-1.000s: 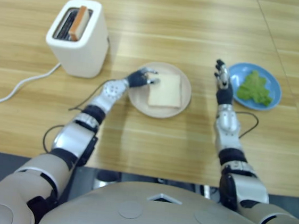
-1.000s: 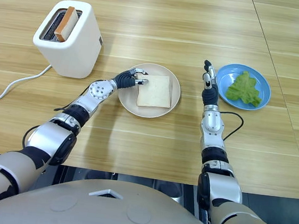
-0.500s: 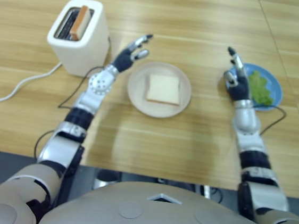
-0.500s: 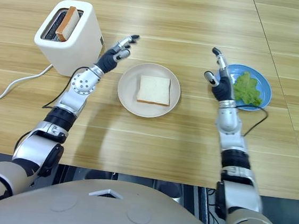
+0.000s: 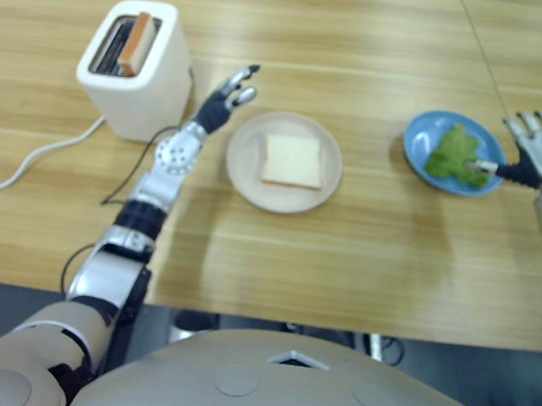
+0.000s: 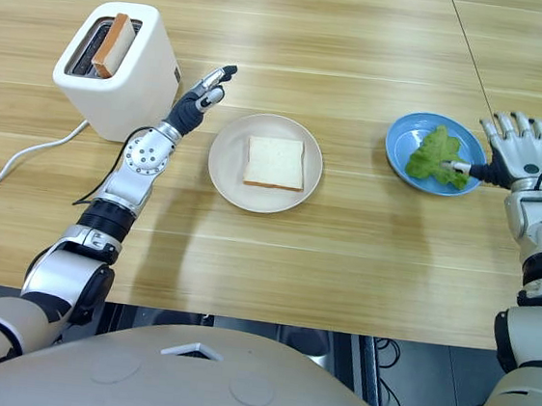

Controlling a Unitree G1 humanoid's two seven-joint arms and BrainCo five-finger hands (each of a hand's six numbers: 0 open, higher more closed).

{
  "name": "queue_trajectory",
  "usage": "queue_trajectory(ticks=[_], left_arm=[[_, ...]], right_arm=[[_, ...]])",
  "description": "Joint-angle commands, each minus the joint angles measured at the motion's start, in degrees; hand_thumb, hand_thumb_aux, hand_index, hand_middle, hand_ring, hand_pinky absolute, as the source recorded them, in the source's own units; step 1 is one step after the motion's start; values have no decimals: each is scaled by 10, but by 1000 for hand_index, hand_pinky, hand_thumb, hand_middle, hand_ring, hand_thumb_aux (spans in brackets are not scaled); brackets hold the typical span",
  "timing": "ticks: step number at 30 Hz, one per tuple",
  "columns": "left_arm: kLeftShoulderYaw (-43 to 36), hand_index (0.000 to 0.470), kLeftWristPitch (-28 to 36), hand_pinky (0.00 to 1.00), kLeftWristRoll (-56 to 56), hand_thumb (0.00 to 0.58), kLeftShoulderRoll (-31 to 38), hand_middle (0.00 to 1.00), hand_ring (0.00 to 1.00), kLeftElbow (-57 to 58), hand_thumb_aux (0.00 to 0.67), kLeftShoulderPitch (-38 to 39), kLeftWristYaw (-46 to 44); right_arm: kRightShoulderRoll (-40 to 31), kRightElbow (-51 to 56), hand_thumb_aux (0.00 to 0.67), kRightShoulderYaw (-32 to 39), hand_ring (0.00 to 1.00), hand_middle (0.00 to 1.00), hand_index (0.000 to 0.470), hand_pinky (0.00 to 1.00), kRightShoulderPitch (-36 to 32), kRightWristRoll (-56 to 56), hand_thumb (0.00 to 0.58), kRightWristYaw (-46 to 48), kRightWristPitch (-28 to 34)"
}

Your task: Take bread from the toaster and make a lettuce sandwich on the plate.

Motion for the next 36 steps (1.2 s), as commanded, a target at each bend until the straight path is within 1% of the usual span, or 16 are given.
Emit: queue_trajectory(ticks=[1,6,14,15,16,17,18,30,34,36], left_arm=[[-4,0,8,0,-2,0,-4,0,0,14,0,5,-5],[-5,0,9,0,-4,0,-5,0,0,22,0,4,-8],[-3,0,10,0,-5,0,-3,0,0,24,0,5,-8],[-3,0,11,0,-5,0,-4,0,0,25,0,5,-8],[-3,0,11,0,-4,0,-4,0,0,26,0,5,-7],[-4,0,11,0,-4,0,-5,0,0,27,0,5,-7],[-5,0,11,0,-4,0,-6,0,0,28,0,5,-7],[-1,0,11,0,-10,0,-8,0,0,31,0,4,-6],[3,0,10,0,-15,0,-9,0,0,38,0,0,-5],[8,0,8,0,-22,0,-9,0,0,49,0,-4,-3]], right_arm=[[18,48,0,46,0,0,0,0,-19,-6,0,0,3],[39,73,0,81,0,0,0,0,-28,2,0,0,5],[53,91,0,105,0,0,0,0,-41,24,0,7,18],[54,92,481,104,0,0,330,0,-45,29,534,10,17],[54,92,481,104,0,0,330,0,-47,35,534,9,15],[54,91,670,103,12,12,460,12,-49,41,580,6,12],[54,89,670,103,1000,1000,460,1000,-50,46,580,5,11],[33,40,670,104,1000,1000,460,1000,-42,75,580,-38,0],[23,16,670,92,1000,1000,460,1000,-31,93,580,-47,-15],[12,-14,670,79,1000,1000,460,1000,-20,108,580,-57,-26]])
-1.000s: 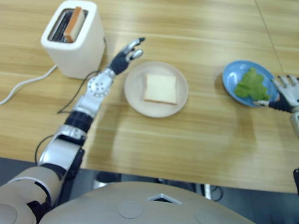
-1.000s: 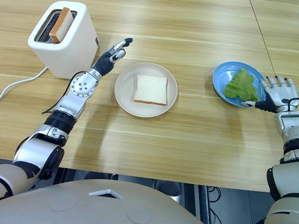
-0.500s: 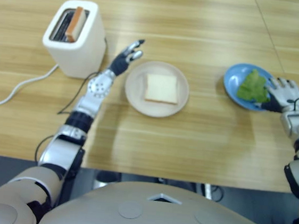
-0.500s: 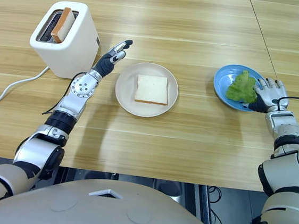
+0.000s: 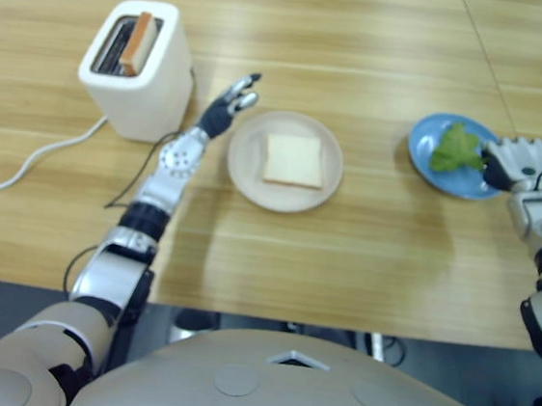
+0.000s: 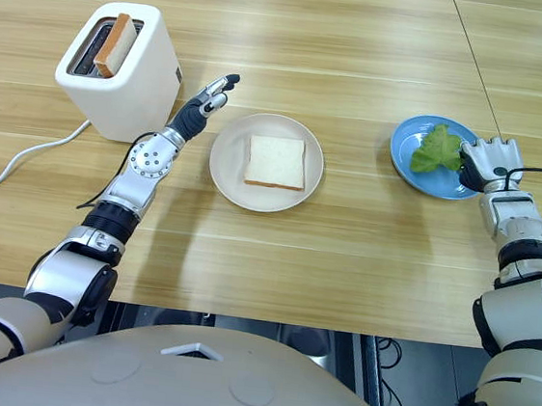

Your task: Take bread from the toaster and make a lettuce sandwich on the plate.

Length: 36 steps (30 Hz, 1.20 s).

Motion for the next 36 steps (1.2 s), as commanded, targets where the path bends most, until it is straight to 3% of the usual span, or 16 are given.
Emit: queue_trajectory(ticks=[1,3,11,15,20,27,36], left_arm=[[15,0,3,0,-12,0,1,0,0,29,0,-7,4],[23,0,0,0,-17,0,2,0,0,42,0,-11,7],[77,0,-16,0,-61,0,2,0,0,139,0,-49,30],[95,0,-22,0,-71,0,0,0,0,196,0,-68,39],[105,0,-28,0,-78,0,-6,0,0,239,0,-83,40],[102,0,-35,0,-72,0,-14,0,0,268,0,-94,37],[98,0,-36,0,-65,0,-18,0,0,283,0,-99,37]], right_arm=[[-26,-59,670,-30,1000,1000,460,1000,25,31,580,-17,-23],[-37,-98,670,-45,1000,1000,460,1000,40,42,580,-19,-26],[-68,-422,670,-154,1000,1000,460,1000,136,69,580,13,13],[-38,-568,670,-182,1000,1000,460,1000,144,60,580,64,40],[34,-646,670,-164,1000,1000,460,1000,124,37,580,110,44],[163,-599,670,-98,1000,1000,460,1000,76,8,580,137,19],[259,-410,670,-25,1000,1000,460,1000,56,-2,580,112,-29]])
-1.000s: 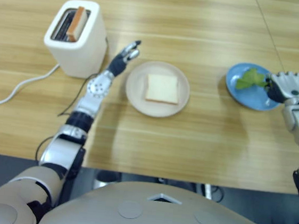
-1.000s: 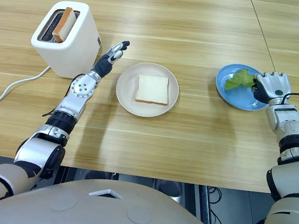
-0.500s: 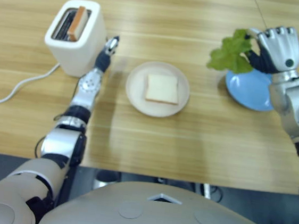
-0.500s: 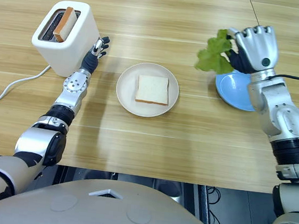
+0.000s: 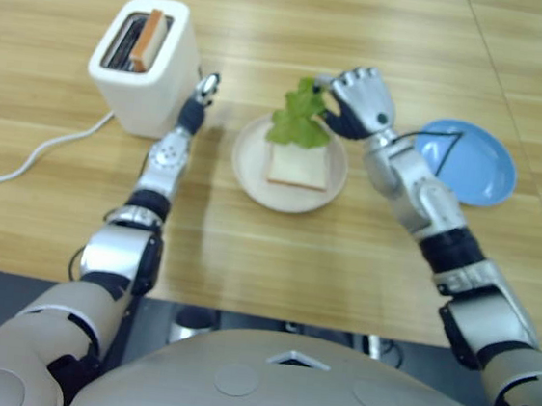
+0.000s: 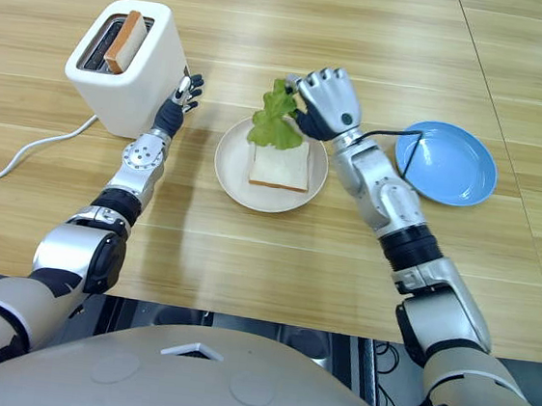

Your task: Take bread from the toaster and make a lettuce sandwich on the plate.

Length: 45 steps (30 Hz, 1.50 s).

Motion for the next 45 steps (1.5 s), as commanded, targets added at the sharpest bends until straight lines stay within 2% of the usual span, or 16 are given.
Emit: queue_trajectory(ticks=[1,8,14,15,16,17,27,30,32,35,38,41,45], left_arm=[[-5,0,1,0,6,0,-1,0,0,11,0,-3,0],[-8,0,2,0,11,0,1,0,0,11,0,0,4],[-13,0,1,0,16,0,1,0,0,12,0,0,7],[-13,0,1,0,16,0,1,0,0,11,0,0,8],[-13,0,1,0,17,0,2,0,0,11,0,0,8],[-13,0,1,0,17,0,2,0,0,11,0,0,7],[-16,0,0,0,25,0,7,0,0,5,0,1,8],[-19,0,-7,0,32,0,12,0,0,-9,0,6,20],[-22,0,-24,0,44,0,22,0,0,-45,0,18,39],[-20,0,-40,0,85,0,47,0,0,-172,0,55,99],[4,0,-1,0,142,0,78,0,0,-343,0,97,165],[24,0,81,0,236,0,108,0,0,-490,0,128,216],[18,0,196,0,321,0,131,0,0,-556,0,134,221]], right_arm=[[8,77,670,22,1000,1000,460,1000,0,-6,580,-13,-20],[-3,145,670,41,1000,1000,460,1000,12,-12,580,-34,-35],[-29,125,670,32,1000,1000,460,1000,22,-21,580,-46,-25],[-34,117,562,29,831,831,386,831,24,-21,565,-47,-21],[-37,111,342,25,298,298,235,298,26,-19,441,-46,-17],[-40,107,0,23,0,0,0,0,28,-18,0,-45,-14],[-69,89,0,28,0,0,0,0,43,-31,0,-5,25],[-96,68,0,18,0,0,0,0,64,-30,0,17,40],[-124,33,0,-2,0,0,0,0,83,-30,0,25,57],[-166,-36,0,-48,0,0,0,0,116,-18,0,39,85],[-191,-105,0,-106,0,0,0,0,151,4,0,46,103],[-189,-146,0,-150,0,0,0,0,173,27,0,42,108],[-165,-161,0,-174,0,0,0,0,186,50,0,38,105]])
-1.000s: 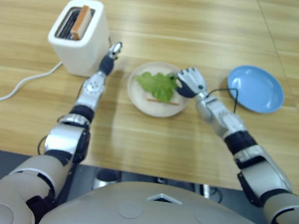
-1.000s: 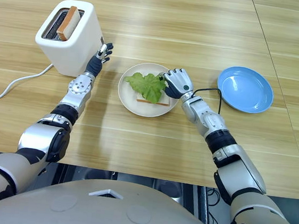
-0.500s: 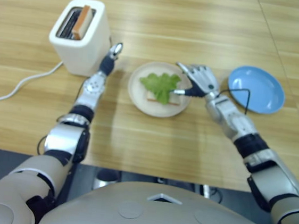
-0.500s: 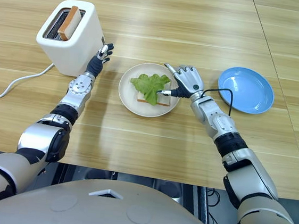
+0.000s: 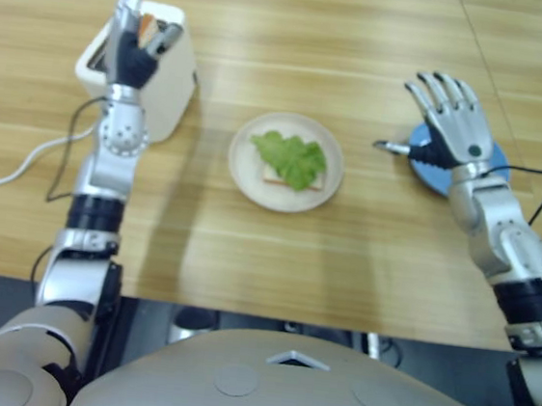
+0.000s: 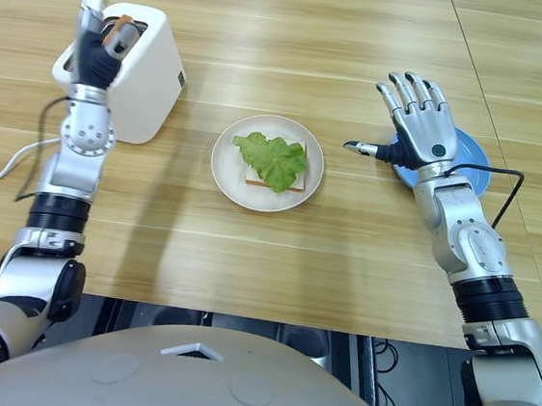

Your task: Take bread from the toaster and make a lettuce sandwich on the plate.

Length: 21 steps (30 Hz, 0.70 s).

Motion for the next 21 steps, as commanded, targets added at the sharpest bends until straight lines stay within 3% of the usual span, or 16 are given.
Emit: queue_trajectory(ticks=[1,11,21], left_arm=[[-12,0,113,0,82,0,16,0,0,-33,0,9,1],[-71,0,260,0,177,0,64,0,0,89,0,-20,-16],[-93,0,318,0,154,0,75,0,0,166,0,-27,-39]], right_arm=[[29,-7,0,-14,0,0,0,0,14,22,0,0,-3],[61,17,0,-12,0,0,0,0,11,17,0,2,-22],[62,16,0,-19,0,0,0,0,17,20,0,2,-28]])
